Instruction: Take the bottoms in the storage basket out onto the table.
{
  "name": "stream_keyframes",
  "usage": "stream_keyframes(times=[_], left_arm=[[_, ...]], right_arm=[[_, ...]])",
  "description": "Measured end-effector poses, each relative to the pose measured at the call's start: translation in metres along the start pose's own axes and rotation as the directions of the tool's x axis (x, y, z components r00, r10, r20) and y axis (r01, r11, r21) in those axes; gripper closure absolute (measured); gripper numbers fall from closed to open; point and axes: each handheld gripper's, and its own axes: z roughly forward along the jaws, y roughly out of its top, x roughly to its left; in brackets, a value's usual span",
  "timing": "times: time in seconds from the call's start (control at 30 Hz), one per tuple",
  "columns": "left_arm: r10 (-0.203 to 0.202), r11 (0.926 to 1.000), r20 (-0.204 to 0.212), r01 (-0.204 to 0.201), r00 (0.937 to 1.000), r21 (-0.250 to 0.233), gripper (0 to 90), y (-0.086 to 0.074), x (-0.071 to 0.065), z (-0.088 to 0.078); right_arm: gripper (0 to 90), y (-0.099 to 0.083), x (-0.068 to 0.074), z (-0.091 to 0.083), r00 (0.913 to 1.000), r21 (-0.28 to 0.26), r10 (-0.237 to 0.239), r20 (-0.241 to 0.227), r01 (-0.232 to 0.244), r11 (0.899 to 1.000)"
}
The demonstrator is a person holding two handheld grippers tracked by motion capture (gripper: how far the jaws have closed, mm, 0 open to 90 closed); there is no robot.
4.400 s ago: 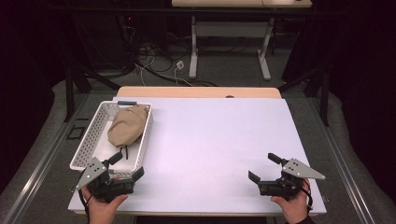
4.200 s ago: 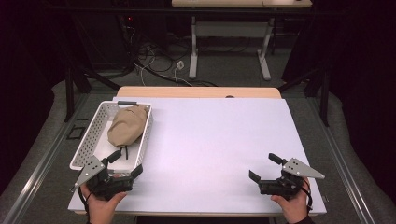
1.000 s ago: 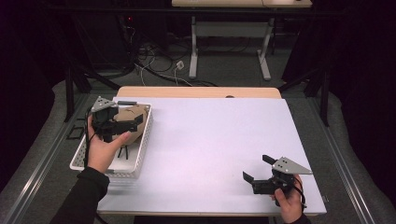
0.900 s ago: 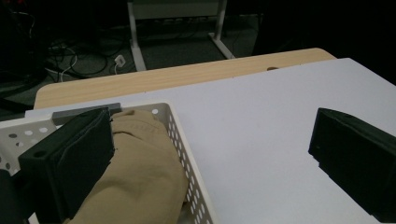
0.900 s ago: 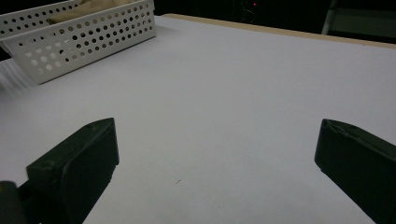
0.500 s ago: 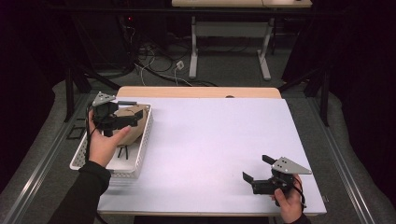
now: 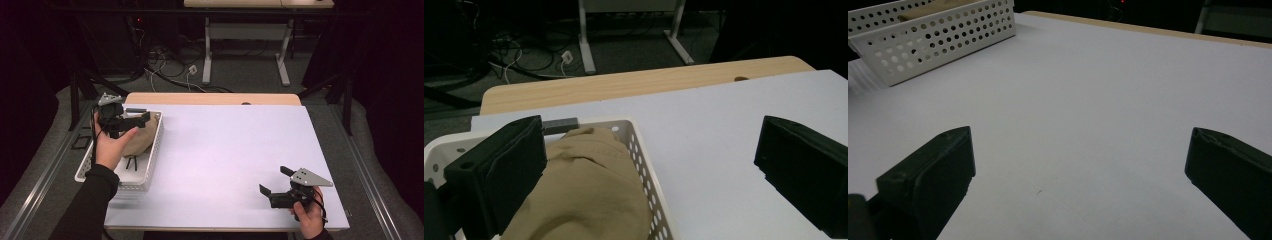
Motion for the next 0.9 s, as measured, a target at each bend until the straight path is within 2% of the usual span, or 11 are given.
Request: stream_keyframes(times=[0.5, 0.9], left_arm=[[-0.023, 0.9995, -0.016, 0.023, 0.9996, 0.02, 0.4, 0.001, 0.011, 0.016], [-0.038, 0.9984, -0.052, 0.04, 0.9979, 0.04, 0.4, 0.0, 0.022, 0.029]], right_arm=[[0.0, 0.0, 0.0, 0.001, 1.0, 0.01, -0.002, -0.009, 0.002, 1.0], [0.0, -0.001, 0.0, 0.002, 1.0, 0.012, 0.0, -0.008, 0.0, 1.0]])
